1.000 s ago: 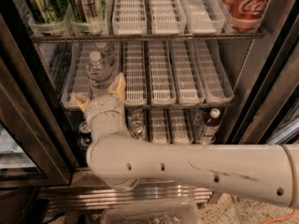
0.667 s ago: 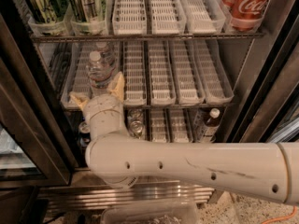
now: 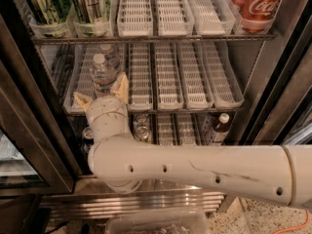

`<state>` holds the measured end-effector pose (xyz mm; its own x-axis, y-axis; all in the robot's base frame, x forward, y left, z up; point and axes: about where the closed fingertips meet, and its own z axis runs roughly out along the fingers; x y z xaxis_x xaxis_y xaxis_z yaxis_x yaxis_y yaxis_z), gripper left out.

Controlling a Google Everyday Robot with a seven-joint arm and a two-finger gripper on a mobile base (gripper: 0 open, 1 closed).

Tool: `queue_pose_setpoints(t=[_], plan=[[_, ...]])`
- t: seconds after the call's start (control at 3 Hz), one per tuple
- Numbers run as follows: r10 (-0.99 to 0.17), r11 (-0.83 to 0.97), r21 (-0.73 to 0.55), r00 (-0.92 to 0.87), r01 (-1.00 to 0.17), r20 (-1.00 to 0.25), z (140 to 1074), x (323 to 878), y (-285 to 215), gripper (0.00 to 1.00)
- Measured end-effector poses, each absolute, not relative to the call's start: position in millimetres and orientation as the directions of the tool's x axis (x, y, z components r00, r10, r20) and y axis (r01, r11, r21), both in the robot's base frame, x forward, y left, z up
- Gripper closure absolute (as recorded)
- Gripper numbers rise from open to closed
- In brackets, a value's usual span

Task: Pick water bottle from middle shelf of fridge

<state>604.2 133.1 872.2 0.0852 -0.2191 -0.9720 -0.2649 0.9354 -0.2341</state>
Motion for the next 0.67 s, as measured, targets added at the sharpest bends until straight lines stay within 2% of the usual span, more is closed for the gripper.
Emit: queue_pose_setpoints(t=[0.67], plan=[[-0.226,0.946,-0.237,0.077,-0.222,-0.971,865.9,614.2,124.6,0.19]])
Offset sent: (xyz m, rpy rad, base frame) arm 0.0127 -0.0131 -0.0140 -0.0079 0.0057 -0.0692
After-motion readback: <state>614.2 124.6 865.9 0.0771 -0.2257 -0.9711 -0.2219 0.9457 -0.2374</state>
